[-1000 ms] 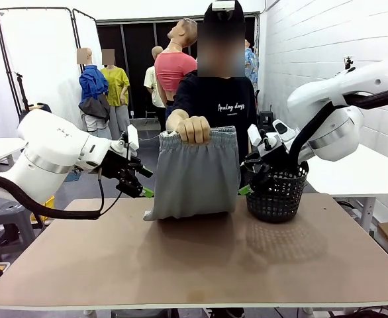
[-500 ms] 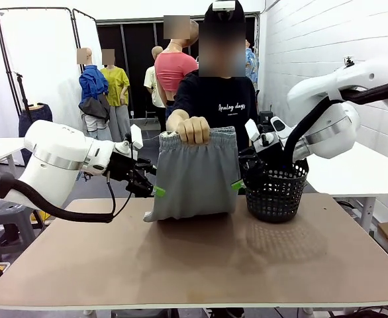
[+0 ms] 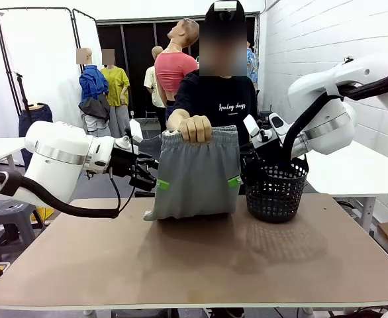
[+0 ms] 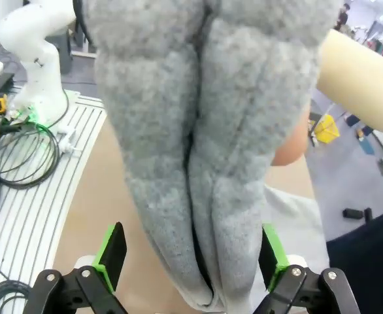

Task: Fold the training pants.
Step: Grab both ends of the Training pants handed by a person.

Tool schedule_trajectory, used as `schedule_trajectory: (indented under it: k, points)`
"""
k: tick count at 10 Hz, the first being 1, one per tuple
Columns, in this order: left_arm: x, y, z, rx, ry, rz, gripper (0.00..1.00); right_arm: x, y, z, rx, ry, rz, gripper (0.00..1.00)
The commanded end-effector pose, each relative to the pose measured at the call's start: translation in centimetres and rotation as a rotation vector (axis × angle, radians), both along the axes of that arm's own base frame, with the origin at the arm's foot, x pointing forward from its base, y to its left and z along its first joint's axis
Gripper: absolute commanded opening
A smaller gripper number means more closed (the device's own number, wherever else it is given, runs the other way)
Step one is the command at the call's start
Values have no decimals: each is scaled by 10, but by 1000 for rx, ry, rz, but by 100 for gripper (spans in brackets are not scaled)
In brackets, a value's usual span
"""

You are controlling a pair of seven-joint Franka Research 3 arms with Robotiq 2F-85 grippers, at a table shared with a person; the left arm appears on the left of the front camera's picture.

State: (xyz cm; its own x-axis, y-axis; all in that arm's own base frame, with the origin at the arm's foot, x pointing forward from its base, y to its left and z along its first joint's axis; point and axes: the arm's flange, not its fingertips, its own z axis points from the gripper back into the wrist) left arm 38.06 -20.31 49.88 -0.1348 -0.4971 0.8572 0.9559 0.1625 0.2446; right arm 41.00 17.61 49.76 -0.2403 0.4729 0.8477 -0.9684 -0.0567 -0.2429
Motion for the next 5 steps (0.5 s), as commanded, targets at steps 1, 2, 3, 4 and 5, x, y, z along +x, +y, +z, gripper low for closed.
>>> schedule_trajectory:
  k: [1,2,3,4,5]
  points:
    - [1,0,0,-18,6,-6,100,-3,6,0,22,-4,25,100]
    - [1,0,0,-18,6,-6,100,-3,6,0,22,-4,25,100]
    - [0,0,-1,2,2,-3,100,-3,6,0,22,-4,25,100]
    - [4,8,-2,7,0,46,100,-2,4,0,1,2,12,100]
    - [6,9,-2,-28,-23,42,100,4,6,-4,52,-14,27,100]
